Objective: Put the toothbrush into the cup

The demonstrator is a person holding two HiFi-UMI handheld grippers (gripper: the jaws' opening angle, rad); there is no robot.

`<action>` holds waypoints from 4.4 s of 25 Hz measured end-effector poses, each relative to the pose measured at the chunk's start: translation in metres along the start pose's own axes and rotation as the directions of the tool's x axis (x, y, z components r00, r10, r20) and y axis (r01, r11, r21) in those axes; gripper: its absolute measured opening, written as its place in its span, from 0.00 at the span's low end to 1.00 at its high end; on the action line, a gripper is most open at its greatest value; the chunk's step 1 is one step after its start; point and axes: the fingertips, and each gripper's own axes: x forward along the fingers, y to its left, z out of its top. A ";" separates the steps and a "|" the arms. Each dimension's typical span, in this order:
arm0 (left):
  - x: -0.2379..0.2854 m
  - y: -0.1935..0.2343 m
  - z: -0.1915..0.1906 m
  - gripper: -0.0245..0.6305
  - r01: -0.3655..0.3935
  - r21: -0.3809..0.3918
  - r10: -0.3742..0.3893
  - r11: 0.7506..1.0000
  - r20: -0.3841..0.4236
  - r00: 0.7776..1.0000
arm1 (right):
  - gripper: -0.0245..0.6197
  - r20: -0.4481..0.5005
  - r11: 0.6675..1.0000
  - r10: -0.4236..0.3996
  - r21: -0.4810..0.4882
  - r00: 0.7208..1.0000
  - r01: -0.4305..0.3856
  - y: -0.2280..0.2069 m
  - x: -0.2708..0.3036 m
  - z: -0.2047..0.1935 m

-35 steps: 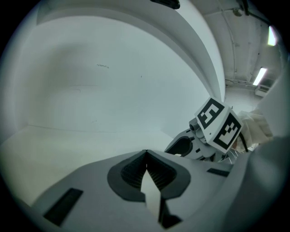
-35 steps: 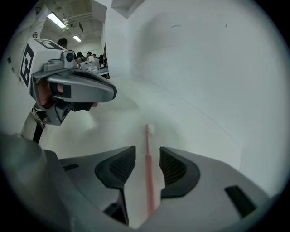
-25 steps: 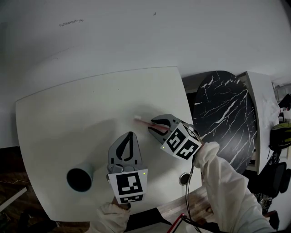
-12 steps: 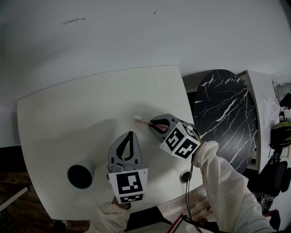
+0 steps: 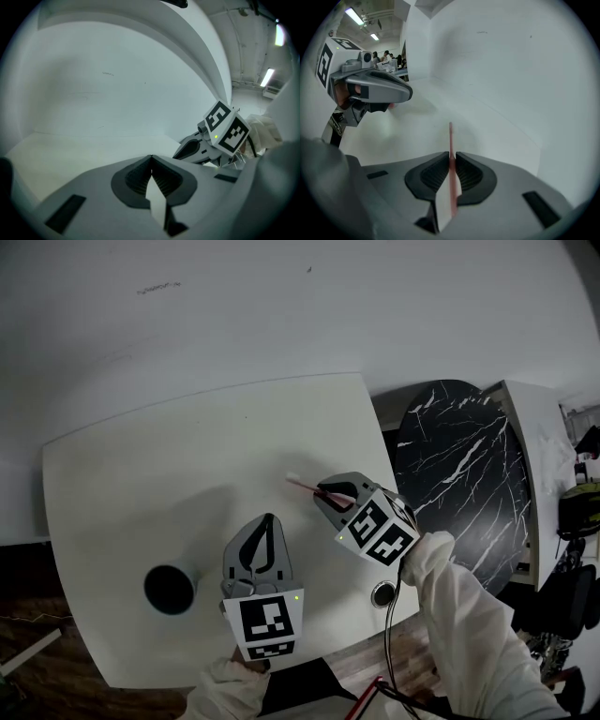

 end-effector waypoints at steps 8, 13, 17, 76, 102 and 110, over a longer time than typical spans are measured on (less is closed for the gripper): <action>-0.031 0.004 0.023 0.05 -0.016 0.024 0.015 1.000 0.031 0.999 | 0.12 0.060 0.999 -0.038 0.015 0.997 0.037 0.023 -0.036 0.033; -0.060 0.012 0.040 0.05 -0.034 0.038 0.032 0.999 0.053 0.998 | 0.12 0.127 0.998 -0.059 0.035 0.990 0.054 0.043 -0.059 0.063; -0.085 0.024 0.048 0.05 -0.058 0.048 0.055 0.997 0.068 0.996 | 0.12 0.189 0.997 -0.064 0.042 0.980 0.057 0.060 -0.075 0.092; -0.205 0.164 0.057 0.05 -0.303 -0.007 0.301 0.953 0.140 0.943 | 0.12 0.641 0.963 -0.135 0.264 0.755 -0.052 0.175 -0.090 0.288; -0.191 0.175 0.028 0.05 -0.288 -0.035 0.290 0.957 0.093 0.952 | 0.12 0.691 0.949 -0.148 0.301 0.708 -0.096 0.197 -0.074 0.286; -0.186 0.172 0.017 0.05 -0.273 -0.031 0.274 0.962 0.080 0.958 | 0.12 0.674 0.947 -0.179 0.316 0.716 -0.061 0.197 -0.067 0.273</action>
